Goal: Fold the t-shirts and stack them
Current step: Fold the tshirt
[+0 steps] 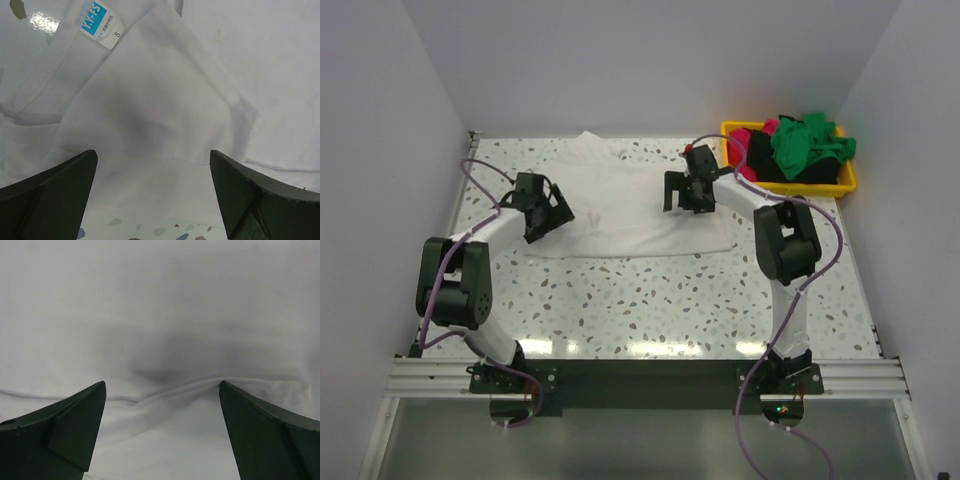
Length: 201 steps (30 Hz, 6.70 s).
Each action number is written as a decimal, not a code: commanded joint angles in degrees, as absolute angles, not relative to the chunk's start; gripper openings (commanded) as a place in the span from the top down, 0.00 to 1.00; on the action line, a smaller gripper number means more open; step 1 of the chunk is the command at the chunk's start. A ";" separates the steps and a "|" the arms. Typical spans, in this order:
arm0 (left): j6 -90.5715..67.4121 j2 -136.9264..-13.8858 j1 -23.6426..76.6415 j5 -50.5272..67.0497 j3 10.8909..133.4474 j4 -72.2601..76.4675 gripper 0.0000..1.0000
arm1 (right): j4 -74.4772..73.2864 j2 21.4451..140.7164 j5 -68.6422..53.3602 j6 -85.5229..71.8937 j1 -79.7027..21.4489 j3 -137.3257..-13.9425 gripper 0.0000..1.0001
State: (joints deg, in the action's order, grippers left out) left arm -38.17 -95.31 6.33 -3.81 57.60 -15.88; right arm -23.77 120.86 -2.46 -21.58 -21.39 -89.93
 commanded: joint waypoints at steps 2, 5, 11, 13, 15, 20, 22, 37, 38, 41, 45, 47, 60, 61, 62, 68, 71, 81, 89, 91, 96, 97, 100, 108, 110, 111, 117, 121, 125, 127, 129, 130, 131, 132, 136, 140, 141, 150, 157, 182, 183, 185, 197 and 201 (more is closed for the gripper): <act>-38.67 -95.54 6.15 -2.55 59.33 -12.57 0.00 | -27.69 118.93 0.97 -18.90 -20.66 -93.43 0.01; -38.67 -94.84 6.06 -3.60 59.50 -12.83 0.00 | -27.51 114.18 1.23 -17.49 -20.57 -91.50 0.01; -39.72 -94.74 5.80 -5.18 57.05 -12.39 0.00 | -23.13 105.56 -1.04 -18.45 -20.57 -78.24 0.01; -40.16 -94.75 5.80 -5.80 56.17 -12.22 0.00 | -21.98 104.86 -1.58 -18.63 -20.57 -74.20 0.01; -40.34 -94.83 5.71 -5.71 54.41 -11.43 0.00 | -21.45 105.47 -1.58 -18.55 -20.57 -72.78 0.01; -41.04 -93.17 5.62 -3.69 49.05 -10.28 0.00 | -22.15 107.75 -3.34 -17.32 -20.65 -70.58 0.01; -42.53 -92.03 5.62 -3.52 45.28 -10.46 0.00 | -21.97 107.75 -3.43 -17.40 -20.65 -68.92 0.01; -52.02 -62.70 5.98 -6.49 25.49 -28.35 0.00 | -23.55 88.96 -3.78 -29.61 -22.76 -46.15 0.01; -52.99 -61.27 5.89 -7.03 24.53 -30.13 0.00 | -23.82 88.08 -4.39 -30.49 -23.11 -45.19 0.01; -55.89 -56.09 5.98 -8.61 22.95 -35.41 0.00 | -24.96 84.56 -4.31 -31.46 -23.38 -41.14 0.01; -57.30 -51.60 6.06 -5.81 21.10 -36.74 0.00 | -27.68 81.04 -5.71 -31.55 -23.47 -38.94 0.01; -57.39 -50.98 6.06 -5.45 20.83 -36.74 0.00 | -28.82 79.64 -6.41 -31.20 -23.55 -38.76 0.01; -60.47 -51.86 7.03 -6.15 23.20 -41.04 0.00 | -31.54 76.91 -7.04 -31.03 -23.64 -40.78 0.01; -61.43 -51.77 7.12 -6.07 23.29 -42.00 0.00 | -31.90 76.56 -6.60 -30.68 -23.73 -41.39 0.01; -61.70 -51.59 7.38 -6.24 23.38 -42.36 0.00 | -32.17 76.47 -6.16 -30.50 -23.73 -41.66 0.01; -61.88 -49.31 7.65 -10.97 27.94 -47.18 0.00 | -32.69 75.06 -6.77 -29.18 -23.64 -45.08 0.01; -60.21 -48.17 7.73 -11.25 33.55 -47.55 0.00 | -33.13 73.39 -7.21 -28.30 -23.64 -48.33 0.01; -49.84 -57.90 8.88 -13.80 47.53 -31.92 0.00 | -33.83 75.23 3.75 -26.46 -23.47 -61.07 0.01; -38.51 -90.47 11.33 -14.76 73.07 -23.30 0.00 | -32.08 85.94 8.00 -25.75 -21.89 -69.52 0.01; -36.58 -99.17 12.12 -16.78 81.16 -24.08 0.00 | -32.34 88.14 7.56 -25.84 -20.92 -71.53 0.01; -31.12 -114.85 12.65 -13.98 97.44 -26.19 0.00 | -32.08 91.58 6.68 -25.32 -19.43 -72.77 0.01; -29.90 -117.14 12.74 -13.37 100.17 -27.93 0.00 | -32.25 91.67 6.77 -25.14 -19.25 -72.77 0.01; -28.75 -125.66 12.83 -13.80 109.31 -29.09 0.02 | -32.70 91.76 7.38 -24.79 -18.63 -72.42 0.01; -26.02 -138.06 12.92 -13.71 120.84 -29.61 0.10 | -33.13 90.53 8.96 -23.99 -17.84 -71.37 0.01; -25.93 -139.74 12.92 -13.45 122.34 -31.20 0.14 | -33.05 90.44 9.14 -23.91 -17.67 -71.19 0.01; -26.28 -139.75 12.92 -13.88 121.91 -31.55 0.16 | -33.05 90.44 9.14 -23.91 -17.58 -71.19 0.01; -27.16 -137.99 12.92 -17.40 115.67 -30.23 0.26 | -33.05 90.97 8.97 -23.82 -17.31 -71.28 0.01; -26.72 -138.60 13.01 -17.23 114.52 -30.94 0.36 | -32.87 90.79 8.96 -23.91 -17.23 -70.84 0.01; -26.72 -138.43 13.01 -17.14 113.56 -32.34 0.55 | -32.96 90.62 8.97 -23.99 -16.96 -70.49 0.01; -26.46 -137.21 13.01 -16.61 111.11 -31.47 0.64 | -32.87 90.53 9.05 -24.17 -16.88 -70.40 0.01; -26.02 -136.23 13.01 -16.17 109.34 -30.50 0.72 | -32.87 90.35 9.40 -24.34 -16.79 -70.31 0.01; -26.02 -135.36 13.09 -16.08 107.86 -30.24 0.75 | -32.87 90.53 9.58 -24.26 -16.70 -70.31 0.01; -25.93 -134.83 13.10 -16.00 107.32 -29.97 0.78 | -32.87 90.53 9.67 -24.34 -16.70 -70.23 0.01; -25.75 -134.56 13.10 -15.74 106.79 -29.54 0.83 | -32.87 90.53 9.75 -24.35 -16.61 -70.14 0.01; -24.26 -134.21 13.10 -16.00 106.96 -28.83 1.00 | -32.52 90.96 10.37 -24.61 -16.44 -70.05 0.01; -22.94 -133.33 13.36 -16.17 107.32 -28.22 1.00 | -31.20 92.63 11.86 -25.66 -15.91 -70.84 0.01; -22.16 -132.29 13.62 -16.43 106.62 -27.17 1.00 | -31.11 93.42 12.47 -26.01 -15.82 -71.36 0.02; -19.60 -122.18 14.68 -15.21 96.08 -18.73 1.00 | -29.53 105.45 22.49 -28.56 -15.64 -80.24 0.01; -18.90 -116.99 15.12 -13.10 90.53 -14.68 1.00 | -28.99 113.36 31.81 -33.65 -15.64 -85.25 0.06; -18.98 -103.28 16.00 -9.05 72.86 -7.12 1.00 | -23.38 118.57 33.05 -37.18 -15.64 -81.83 0.59; -19.07 -103.01 16.08 -9.23 72.69 -7.12 1.00 | -23.12 118.22 32.96 -37.26 -15.73 -81.30 0.60; -18.98 -102.31 16.08 -9.32 72.34 -7.12 1.00 | -22.68 117.07 32.87 -37.70 -15.64 -79.72 0.61; -18.90 -100.55 16.35 -9.05 70.84 -6.86 1.00 | -21.97 116.63 33.40 -36.65 -15.64 -79.36 1.00; -19.07 -99.85 16.44 -8.96 70.75 -7.29 1.00 | -21.27 115.14 33.31 -34.03 -15.64 -79.98 1.00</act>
State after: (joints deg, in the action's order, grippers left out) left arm -19.88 -103.20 16.12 -9.17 71.35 -9.87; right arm -21.41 117.69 32.10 -35.73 -15.75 -79.92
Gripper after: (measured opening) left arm 0.027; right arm 0.023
